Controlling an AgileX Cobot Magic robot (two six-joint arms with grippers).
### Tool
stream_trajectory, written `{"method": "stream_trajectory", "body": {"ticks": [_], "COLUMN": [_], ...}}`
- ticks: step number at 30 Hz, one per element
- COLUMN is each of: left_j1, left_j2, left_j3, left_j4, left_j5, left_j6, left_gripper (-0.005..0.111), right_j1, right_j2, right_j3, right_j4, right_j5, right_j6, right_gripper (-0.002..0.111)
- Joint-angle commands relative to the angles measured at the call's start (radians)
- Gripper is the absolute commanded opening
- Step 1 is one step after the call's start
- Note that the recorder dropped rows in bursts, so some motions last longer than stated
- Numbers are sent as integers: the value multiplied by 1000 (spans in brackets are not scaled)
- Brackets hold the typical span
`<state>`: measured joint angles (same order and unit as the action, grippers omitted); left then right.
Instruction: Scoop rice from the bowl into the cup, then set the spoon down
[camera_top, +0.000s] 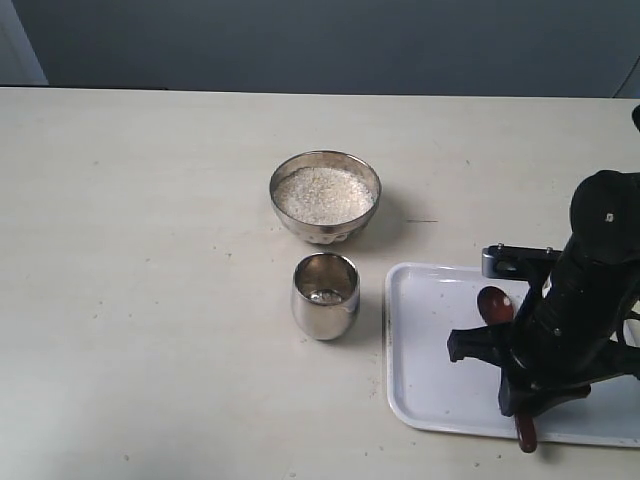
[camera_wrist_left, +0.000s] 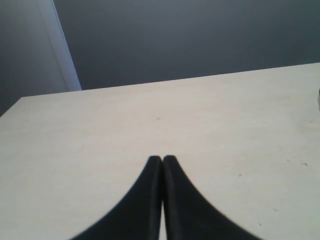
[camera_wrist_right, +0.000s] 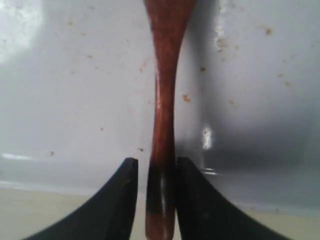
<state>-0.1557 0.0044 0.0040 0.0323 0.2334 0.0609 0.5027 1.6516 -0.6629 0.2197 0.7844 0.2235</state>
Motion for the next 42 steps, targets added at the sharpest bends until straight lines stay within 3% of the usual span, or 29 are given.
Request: {"method": "stream_trajectory", "body": {"ticks": [1,8,14,17,21,22,27,32,37,38,42], "left_j1": [-6,-6,-6,-6,-6,-6,-6,-6,-6,-6,-6], "left_j2": [-4,-4,-4,-4,-4,-4,-4,-4,-4,-4,-4], "left_j3": [-4,-4,-4,-4,-4,-4,-4,-4,-4,-4,-4], "left_j4": [1,1,1,1,1,1,1,1,1,1,1], "left_j5": [-1,-1,-1,-1,-1,-1,-1,-1,-1,-1,-1], "left_j6": [-7,-7,-7,-7,-7,-7,-7,-7,-7,-7,-7], "left_gripper": [1,1,1,1,1,1,1,1,1,1,1], "right_j1": [-7,-7,-7,-7,-7,-7,-7,-7,-7,-7,-7], "right_j2": [-2,-6,-118,-242,-453,-516,-977,-1394,-1499,-1499,-1499], "right_j3": [0,-8,-78,-124,-141,-141,-141,-141,-54,-52,-35], "right_j4": [-4,-17,-113,-186,-286,-315,-469,-491,-525,-474,-512], "right_j5": [-4,-8,17,4,6,23,123,194,188,197,14], "right_j6": [-2,-2,1,17,22,35,65,70,70,188,232], "right_gripper": [38,55,55,43,2,0,0,0,0,0,0]}}
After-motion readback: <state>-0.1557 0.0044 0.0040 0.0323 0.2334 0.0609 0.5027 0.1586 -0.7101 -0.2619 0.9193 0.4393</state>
